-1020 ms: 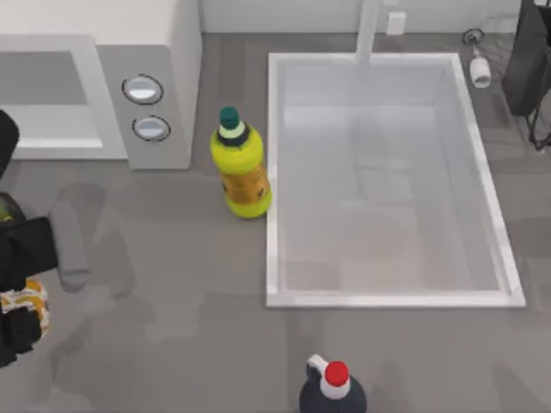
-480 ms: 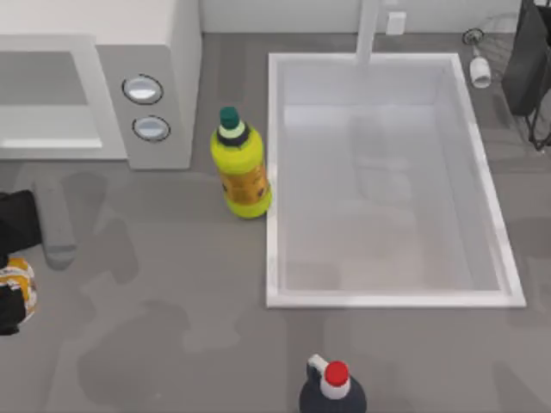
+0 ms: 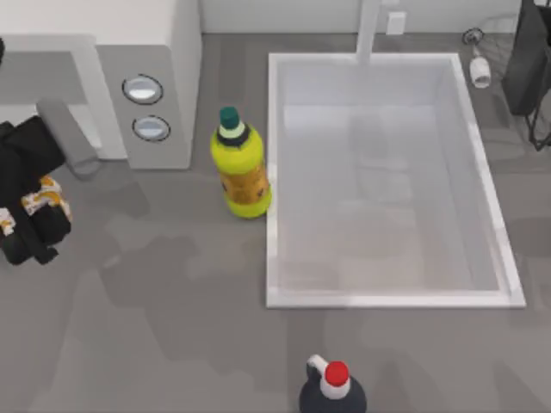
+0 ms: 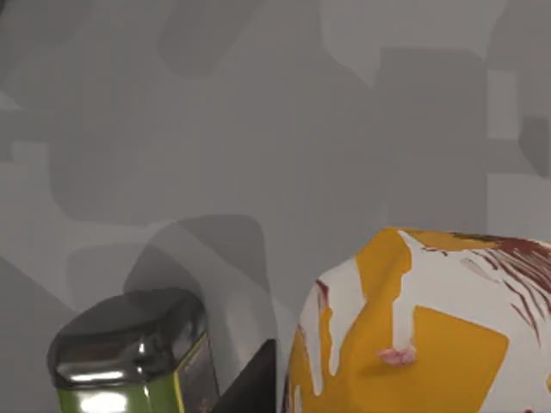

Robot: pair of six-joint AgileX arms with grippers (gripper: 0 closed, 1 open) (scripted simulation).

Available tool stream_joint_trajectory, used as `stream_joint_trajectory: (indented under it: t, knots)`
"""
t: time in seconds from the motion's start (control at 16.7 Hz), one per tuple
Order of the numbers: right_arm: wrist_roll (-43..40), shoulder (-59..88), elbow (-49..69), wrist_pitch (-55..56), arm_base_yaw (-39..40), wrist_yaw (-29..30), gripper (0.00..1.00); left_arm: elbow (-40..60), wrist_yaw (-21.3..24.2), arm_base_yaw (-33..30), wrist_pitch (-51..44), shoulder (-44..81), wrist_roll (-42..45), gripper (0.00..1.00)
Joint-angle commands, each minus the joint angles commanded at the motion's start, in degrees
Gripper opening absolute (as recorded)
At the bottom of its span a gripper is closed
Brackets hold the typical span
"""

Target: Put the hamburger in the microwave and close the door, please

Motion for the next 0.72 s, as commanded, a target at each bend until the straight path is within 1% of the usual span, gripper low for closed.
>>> stream_joint_trajectory:
  t: [0.3,0.72]
  knots:
    - [0.00,0.00,0.00,0.00,0.00,0.00,1.00,0.39,3.25,2.61,23.82,11.11,-13.33,0.00]
    - [0.00,0.00,0.00,0.00,0.00,0.00,1.00,-3.67,6.08,8.95,62.63,24.04,-33.20,0.00]
